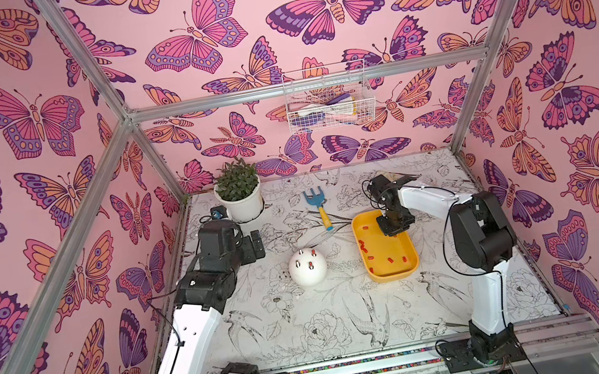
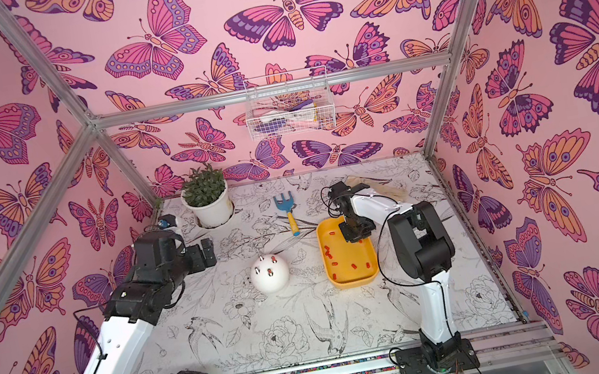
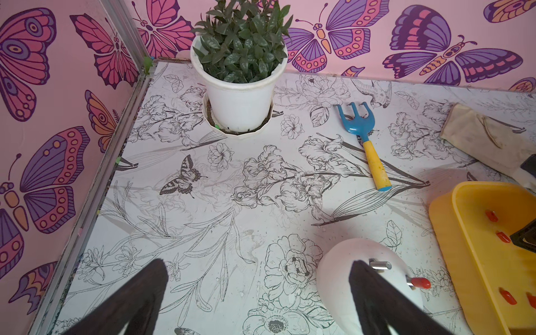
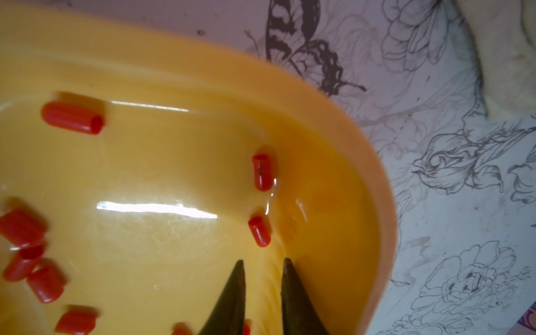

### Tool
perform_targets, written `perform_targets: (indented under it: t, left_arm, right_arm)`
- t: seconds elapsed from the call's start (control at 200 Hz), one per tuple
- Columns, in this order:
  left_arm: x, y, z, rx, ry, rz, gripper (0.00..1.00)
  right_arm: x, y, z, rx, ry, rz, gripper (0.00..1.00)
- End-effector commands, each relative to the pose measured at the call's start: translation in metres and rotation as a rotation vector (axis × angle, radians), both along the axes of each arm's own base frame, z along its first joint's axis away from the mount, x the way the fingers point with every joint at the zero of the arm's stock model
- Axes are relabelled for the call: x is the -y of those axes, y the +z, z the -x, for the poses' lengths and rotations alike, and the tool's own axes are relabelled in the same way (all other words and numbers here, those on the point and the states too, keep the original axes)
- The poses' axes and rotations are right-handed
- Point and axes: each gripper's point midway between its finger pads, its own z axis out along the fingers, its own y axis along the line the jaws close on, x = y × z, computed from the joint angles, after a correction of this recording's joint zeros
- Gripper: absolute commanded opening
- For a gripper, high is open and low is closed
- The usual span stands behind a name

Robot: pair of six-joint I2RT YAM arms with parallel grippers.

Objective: Cover the protruding screws with screw protection sleeves
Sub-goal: Adjust the screw protection sleeve in the storage box.

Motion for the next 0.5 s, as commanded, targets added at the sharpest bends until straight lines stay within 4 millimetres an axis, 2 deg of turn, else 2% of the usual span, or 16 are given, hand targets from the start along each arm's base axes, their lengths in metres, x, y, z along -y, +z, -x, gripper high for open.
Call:
perform_targets:
  t: [0.0,0.496]
  left_arm:
    - [-0.0023,-0.0060,-0.0009,-0.010,0.008,-0.002,1.00]
    - [-0.0007,-0.0076,-0.0014,-0.016,0.005,0.015,1.00]
  right_arm:
    - [0.0034,-0.0018,-0.0066,0.004,0.000,0.017,0.24]
    - [0.0023,-0.0104,-0.0073,-0.011,0.004,0.019,0.24]
